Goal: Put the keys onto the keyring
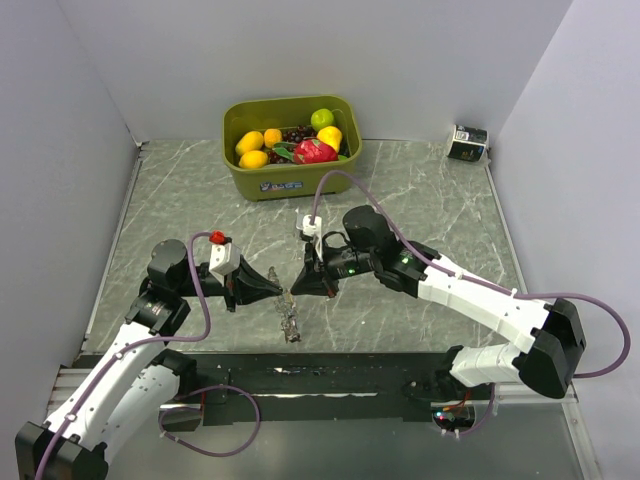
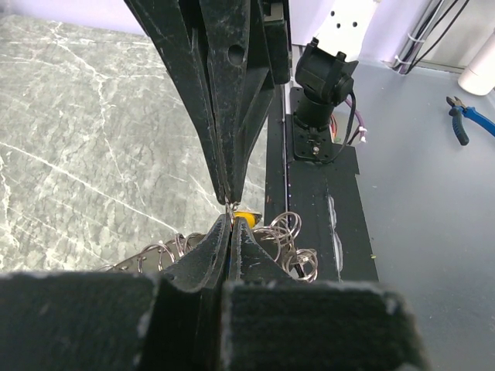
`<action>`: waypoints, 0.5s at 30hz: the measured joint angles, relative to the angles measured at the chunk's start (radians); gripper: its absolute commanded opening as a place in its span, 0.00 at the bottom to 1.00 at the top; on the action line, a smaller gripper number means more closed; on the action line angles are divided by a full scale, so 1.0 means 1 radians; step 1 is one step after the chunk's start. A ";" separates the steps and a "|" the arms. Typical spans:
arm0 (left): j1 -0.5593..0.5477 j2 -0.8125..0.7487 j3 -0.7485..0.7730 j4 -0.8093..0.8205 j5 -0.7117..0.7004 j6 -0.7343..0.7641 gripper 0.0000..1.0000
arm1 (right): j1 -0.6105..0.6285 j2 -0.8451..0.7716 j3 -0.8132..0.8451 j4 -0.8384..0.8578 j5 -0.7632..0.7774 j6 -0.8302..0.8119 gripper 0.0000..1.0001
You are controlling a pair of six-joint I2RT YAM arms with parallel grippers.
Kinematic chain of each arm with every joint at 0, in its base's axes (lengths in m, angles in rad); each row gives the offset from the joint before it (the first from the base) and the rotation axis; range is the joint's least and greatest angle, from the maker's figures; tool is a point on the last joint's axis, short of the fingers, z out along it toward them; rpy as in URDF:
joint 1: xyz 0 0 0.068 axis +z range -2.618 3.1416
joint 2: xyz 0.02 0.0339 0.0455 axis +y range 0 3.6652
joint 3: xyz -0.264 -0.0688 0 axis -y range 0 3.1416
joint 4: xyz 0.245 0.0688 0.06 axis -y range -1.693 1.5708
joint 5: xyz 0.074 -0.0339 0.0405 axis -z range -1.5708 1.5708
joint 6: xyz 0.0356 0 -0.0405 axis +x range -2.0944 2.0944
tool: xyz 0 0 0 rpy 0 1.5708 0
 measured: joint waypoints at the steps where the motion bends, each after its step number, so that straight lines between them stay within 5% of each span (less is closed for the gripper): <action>1: 0.000 0.000 0.000 0.000 0.000 0.000 0.01 | 0.000 0.000 -0.003 0.003 0.000 0.000 0.00; 5: -0.002 0.000 0.000 -0.001 -0.001 0.000 0.01 | 0.000 -0.008 -0.017 0.015 0.003 0.000 0.02; 8: -0.002 0.000 0.000 0.002 -0.001 -0.001 0.01 | 0.003 -0.032 -0.041 0.039 0.011 -0.001 0.14; 15: -0.003 0.000 0.000 0.003 -0.001 -0.001 0.01 | 0.004 -0.088 -0.074 0.047 0.048 -0.003 0.61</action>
